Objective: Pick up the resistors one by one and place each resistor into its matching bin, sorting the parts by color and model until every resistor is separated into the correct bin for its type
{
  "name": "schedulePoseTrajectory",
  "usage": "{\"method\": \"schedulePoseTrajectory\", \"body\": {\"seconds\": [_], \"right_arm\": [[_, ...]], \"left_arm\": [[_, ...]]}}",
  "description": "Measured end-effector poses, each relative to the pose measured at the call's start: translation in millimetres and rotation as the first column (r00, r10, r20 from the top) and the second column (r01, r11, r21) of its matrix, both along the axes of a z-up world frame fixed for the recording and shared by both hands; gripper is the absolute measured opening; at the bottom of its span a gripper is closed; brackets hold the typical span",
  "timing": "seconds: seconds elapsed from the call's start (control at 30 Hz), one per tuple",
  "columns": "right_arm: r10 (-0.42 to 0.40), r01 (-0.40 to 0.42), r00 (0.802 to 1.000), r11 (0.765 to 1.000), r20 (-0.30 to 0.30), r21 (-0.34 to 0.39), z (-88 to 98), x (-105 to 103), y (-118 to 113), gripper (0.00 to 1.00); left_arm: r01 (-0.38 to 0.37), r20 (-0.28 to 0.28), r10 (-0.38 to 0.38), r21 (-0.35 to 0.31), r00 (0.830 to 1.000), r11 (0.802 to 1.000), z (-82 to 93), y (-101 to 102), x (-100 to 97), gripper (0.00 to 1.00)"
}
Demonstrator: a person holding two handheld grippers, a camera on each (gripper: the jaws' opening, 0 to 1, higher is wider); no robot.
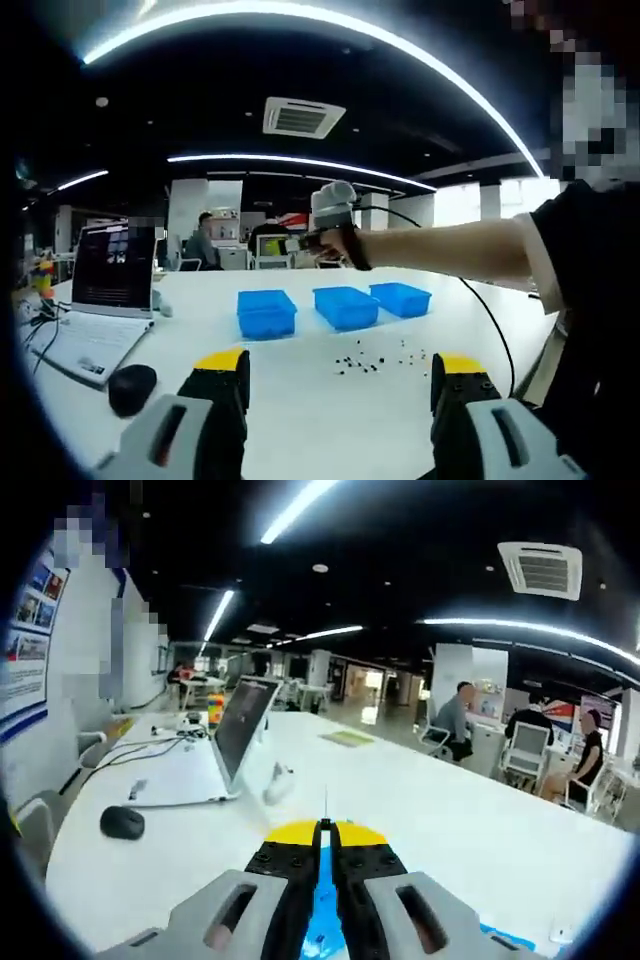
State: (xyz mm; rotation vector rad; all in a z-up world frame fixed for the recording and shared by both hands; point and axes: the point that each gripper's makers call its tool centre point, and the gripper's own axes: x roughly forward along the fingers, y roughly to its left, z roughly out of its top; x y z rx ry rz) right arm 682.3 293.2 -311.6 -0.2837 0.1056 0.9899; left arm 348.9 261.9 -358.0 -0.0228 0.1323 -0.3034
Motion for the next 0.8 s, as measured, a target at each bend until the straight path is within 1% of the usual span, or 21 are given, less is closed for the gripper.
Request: {"method": "schedulePoseTrajectory", "body": {"seconds": [0.03,0.07,0.1,0.13,0.23,0.43,0.53,0.57,0.6,0.63,0.73,0.8], "right_arm": [[-0.007,0.007,1.0,1.0,0.021,-0.016,-0.8,2,-1,0.18],[-0.012,0.012,0.999,1.0,0.032,-0.02,-1.9,3,-1,0.28],[-0.011,0.011,1.0,1.0,0.025,-0.014,-2.6,2,-2,0.33],[-0.003,0.003,1.0,1.0,0.015,0.002,-2.7,-1,-4,0.34],[0.008,-0.008,1.0,1.0,0.006,0.001,-4.1,-8,-15,0.35],[0.036,-0.035,0.999,0.999,-0.008,0.038,1.5,-33,-55,0.35],[0.047,-0.046,0.999,0.997,-0.011,0.062,3.7,-57,-86,0.35],[0.048,-0.047,0.999,0.996,-0.014,0.069,3.5,-70,-102,0.35],[0.043,-0.04,0.999,0.994,-0.029,0.098,4.3,-81,-114,0.35],[0.062,-0.057,0.997,0.993,-0.043,0.107,2.8,-95,-124,0.35],[0.056,-0.052,0.998,0.993,-0.033,0.105,-2.8,-130,-162,0.35],[0.045,-0.035,0.996,0.989,-0.072,0.142,-8.3,-154,-186,0.35]], "left_arm": [[0.001,-0.002,-0.001,0.003,1.0,1.0,-0.4,-1,-0.1,0.74],[0.002,-0.003,-0.002,0.005,1.0,1.0,-0.5,-1,0.0,0.74],[0.005,-0.002,-0.005,0.003,1.0,1.0,-0.2,-2,0.0,0.74],[0.006,-0.001,-0.006,0.002,1.0,1.0,0.2,-3,0.0,0.74],[0.008,0.0,-0.008,0.0,1.0,1.0,0.6,-4,0.9,0.74],[0.027,0.004,-0.027,0.001,1.0,1.0,0.6,-10,7.9,0.74],[0.037,0.009,-0.037,0.001,0.999,0.999,1.2,-12,12.1,0.74],[0.041,0.012,-0.041,0.0,0.999,0.999,1.5,-13,13.8,0.74],[0.045,0.014,-0.045,-0.002,0.999,0.999,1.3,-13,15.7,0.74],[0.05,0.014,-0.05,-0.004,0.999,0.999,0.5,-14,18.2,0.74],[0.07,0.012,-0.07,0.002,0.997,0.998,-1.3,-20,24.2,0.74],[0.084,0.013,-0.084,0.005,0.996,0.996,-1.6,-24,28.5,0.74]]}}
